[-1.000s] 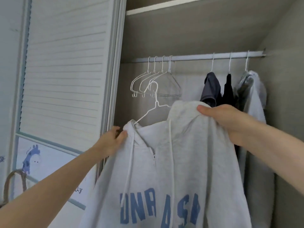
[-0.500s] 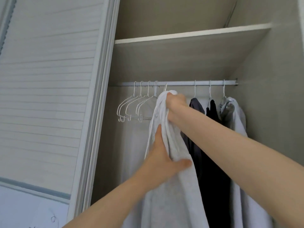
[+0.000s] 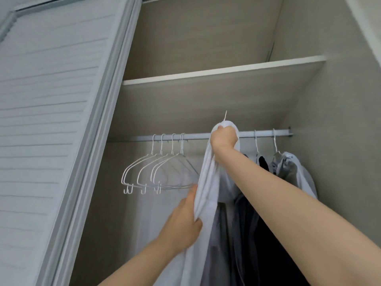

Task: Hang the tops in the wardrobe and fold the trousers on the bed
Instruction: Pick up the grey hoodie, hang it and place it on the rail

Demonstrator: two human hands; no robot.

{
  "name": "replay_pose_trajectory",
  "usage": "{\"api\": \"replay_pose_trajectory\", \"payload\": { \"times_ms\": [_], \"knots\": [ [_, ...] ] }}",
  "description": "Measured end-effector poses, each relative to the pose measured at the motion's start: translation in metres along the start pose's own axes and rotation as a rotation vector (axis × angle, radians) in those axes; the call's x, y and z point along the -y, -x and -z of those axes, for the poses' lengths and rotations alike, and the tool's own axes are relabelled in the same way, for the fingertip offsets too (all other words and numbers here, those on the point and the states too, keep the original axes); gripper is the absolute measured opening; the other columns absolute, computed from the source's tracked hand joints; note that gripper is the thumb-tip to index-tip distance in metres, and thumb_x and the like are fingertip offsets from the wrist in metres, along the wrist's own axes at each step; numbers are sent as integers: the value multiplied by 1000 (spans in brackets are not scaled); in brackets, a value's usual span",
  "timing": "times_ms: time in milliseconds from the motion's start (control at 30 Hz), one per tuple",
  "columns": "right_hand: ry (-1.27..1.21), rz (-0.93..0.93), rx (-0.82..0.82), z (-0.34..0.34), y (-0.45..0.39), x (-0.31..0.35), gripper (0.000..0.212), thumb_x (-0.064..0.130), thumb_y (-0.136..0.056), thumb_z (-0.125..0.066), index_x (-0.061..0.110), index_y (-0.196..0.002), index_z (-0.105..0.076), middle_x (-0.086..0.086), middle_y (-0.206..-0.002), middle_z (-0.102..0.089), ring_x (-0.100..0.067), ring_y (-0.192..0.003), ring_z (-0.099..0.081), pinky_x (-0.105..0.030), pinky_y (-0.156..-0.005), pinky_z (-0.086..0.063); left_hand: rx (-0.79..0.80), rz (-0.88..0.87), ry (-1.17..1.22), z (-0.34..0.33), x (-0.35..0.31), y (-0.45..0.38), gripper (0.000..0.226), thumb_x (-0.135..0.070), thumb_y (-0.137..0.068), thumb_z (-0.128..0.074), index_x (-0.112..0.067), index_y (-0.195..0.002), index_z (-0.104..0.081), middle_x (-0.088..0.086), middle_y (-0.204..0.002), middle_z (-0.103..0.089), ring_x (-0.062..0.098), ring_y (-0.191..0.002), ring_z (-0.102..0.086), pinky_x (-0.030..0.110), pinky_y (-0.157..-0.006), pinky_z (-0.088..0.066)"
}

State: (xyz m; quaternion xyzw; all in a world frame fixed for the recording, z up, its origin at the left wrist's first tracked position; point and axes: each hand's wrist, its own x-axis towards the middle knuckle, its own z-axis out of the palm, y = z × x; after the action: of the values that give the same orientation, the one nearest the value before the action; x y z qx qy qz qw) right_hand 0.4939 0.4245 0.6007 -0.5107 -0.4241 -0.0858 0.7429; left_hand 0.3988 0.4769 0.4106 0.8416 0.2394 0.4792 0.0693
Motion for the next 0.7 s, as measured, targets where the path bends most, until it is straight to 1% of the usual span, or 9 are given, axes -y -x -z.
{"api": "replay_pose_trajectory", "payload": {
  "times_ms": [67, 133, 200, 267, 333, 433, 567, 633, 700],
  "knots": [
    [62, 23, -1, -5, -18, -14, 29, 14, -100, -44, -5, -115, -60, -20, -118, -63, -33, -111, -58, -28, -77, -39, 36, -32, 12, -23, 6, -17, 89, -5, -86, -44, -39, -154, 1, 1, -145, -43, 24, -128, -47, 33, -104, -40],
    [125, 16, 16, -9, -32, -34, 28, 13, -99, -44, -6, -114, -60, -21, -119, -62, -34, -112, -57, -30, -79, -41, 93, -44, 12, -43, 13, -31, 86, 0, -87, -40, -36, -155, -1, 0, -152, -37, 18, -136, -40, 28, -112, -32],
    [190, 14, 32, -12, -39, -56, 27, 13, -99, -45, -6, -114, -59, -21, -120, -61, -34, -113, -57, -31, -80, -42, 145, -55, 19, -60, 18, -36, 85, 3, -86, -37, -35, -155, -4, -2, -153, -37, 11, -137, -39, 14, -110, -27],
    [217, 14, 16, -12, -44, -74, 27, 15, -99, -45, -4, -115, -57, -21, -122, -59, -34, -114, -56, -31, -78, -39, 192, -77, 41, -76, 25, -38, 84, 3, -87, -35, -37, -155, -7, -9, -153, -34, 0, -136, -33, 0, -103, -19],
    [207, 10, -24, -7, -48, -88, 30, 18, -100, -43, -4, -116, -55, -20, -122, -59, -34, -112, -56, -30, -73, -35, 220, -85, 85, -89, 28, -40, 83, 3, -88, -34, -38, -154, -6, -17, -152, -29, -8, -134, -28, -6, -99, -13],
    [212, 10, -57, -1, -49, -100, 30, 16, -100, -43, -4, -119, -54, -20, -120, -60, -34, -108, -58, -30, -70, -36, 245, -103, 123, -106, 30, -39, 81, 1, -90, -36, -35, -155, -3, -18, -154, -26, -6, -139, -24, -1, -106, -12],
    [349, 73, 26, 2, -36, -116, 29, 15, -99, -44, -5, -118, -54, -22, -121, -58, -35, -111, -55, -29, -73, -34, 280, -97, 181, -128, 29, -27, 75, -5, -94, -40, -30, -156, -6, -14, -159, -20, 0, -146, -17, 21, -120, -13],
    [446, 159, 78, 2, -29, -120, 28, 13, -97, -42, -4, -116, -54, -23, -120, -56, -36, -111, -53, -31, -75, -35, 261, -82, 232, -136, 26, -19, 74, -5, -95, -41, -29, -156, -6, -13, -159, -21, -1, -146, -16, 23, -121, -13],
    [553, 182, 117, 3, -23, -121, 31, 10, -96, -45, -5, -123, -47, -23, -126, -51, -37, -116, -51, -35, -82, -39, 238, -51, 275, -137, 24, -13, 74, -4, -94, -42, -27, -156, -10, -10, -155, -33, 2, -142, -29, 19, -117, -22]
  ]
}}
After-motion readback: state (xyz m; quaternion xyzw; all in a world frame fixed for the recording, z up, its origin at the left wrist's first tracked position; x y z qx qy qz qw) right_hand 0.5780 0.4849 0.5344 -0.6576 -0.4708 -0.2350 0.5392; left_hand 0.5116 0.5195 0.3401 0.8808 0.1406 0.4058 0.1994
